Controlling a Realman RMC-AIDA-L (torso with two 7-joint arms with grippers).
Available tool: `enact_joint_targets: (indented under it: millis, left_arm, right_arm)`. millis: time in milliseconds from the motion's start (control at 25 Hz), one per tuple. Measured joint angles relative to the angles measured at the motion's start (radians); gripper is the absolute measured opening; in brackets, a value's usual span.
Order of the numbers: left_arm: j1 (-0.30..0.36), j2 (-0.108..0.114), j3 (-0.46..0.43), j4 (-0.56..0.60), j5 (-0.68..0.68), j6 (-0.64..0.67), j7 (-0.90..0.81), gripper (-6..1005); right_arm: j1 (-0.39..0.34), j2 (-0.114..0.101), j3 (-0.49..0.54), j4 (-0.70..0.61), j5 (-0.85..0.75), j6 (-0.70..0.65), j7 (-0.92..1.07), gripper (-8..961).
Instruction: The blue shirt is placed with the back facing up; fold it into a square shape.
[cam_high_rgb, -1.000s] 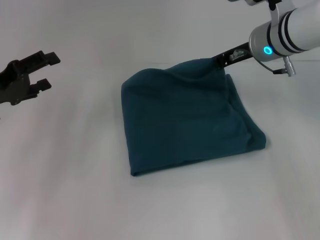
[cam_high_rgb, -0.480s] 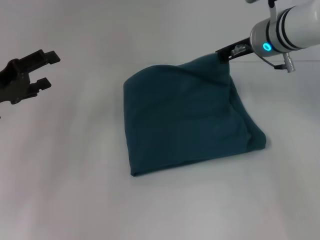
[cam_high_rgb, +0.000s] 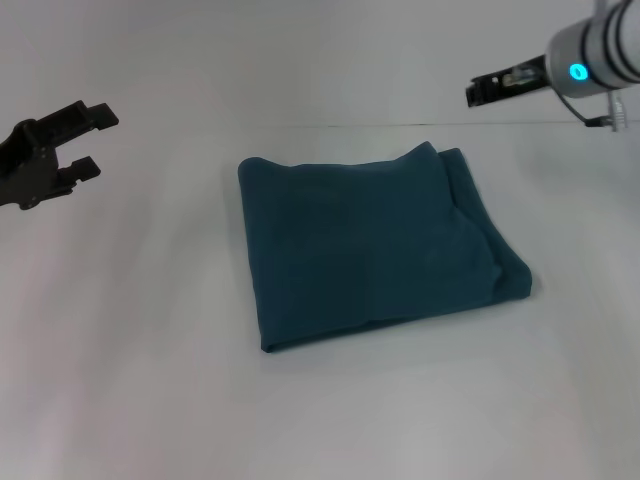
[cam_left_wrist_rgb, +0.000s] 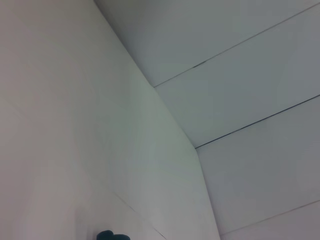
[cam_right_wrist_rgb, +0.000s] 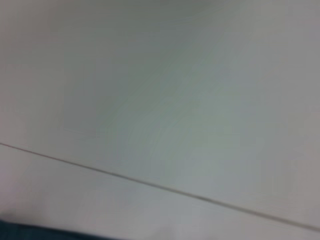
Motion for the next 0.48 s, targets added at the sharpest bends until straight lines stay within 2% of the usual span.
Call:
enact_joint_targets:
  millis: [120, 320, 480]
  left_arm:
    - [0.000, 0.001, 0.000, 0.000, 0.000, 0.003, 0.000, 910]
    - [0.002, 0.002, 0.000, 0.002, 0.001, 0.007, 0.000, 909]
    - [0.002, 0.003, 0.001, 0.006, 0.009, 0.017, 0.000, 908]
  right_arm:
    - [-0.012, -0.025, 0.068, -0.002, 0.078, -0.102, -0.050, 309]
    - [-0.059, -0.102, 0.173, 0.008, 0.276, -0.363, -0.125, 346]
    - [-0.112, -0.129, 0.231, -0.040, 0.346, -0.532, -0.112, 376]
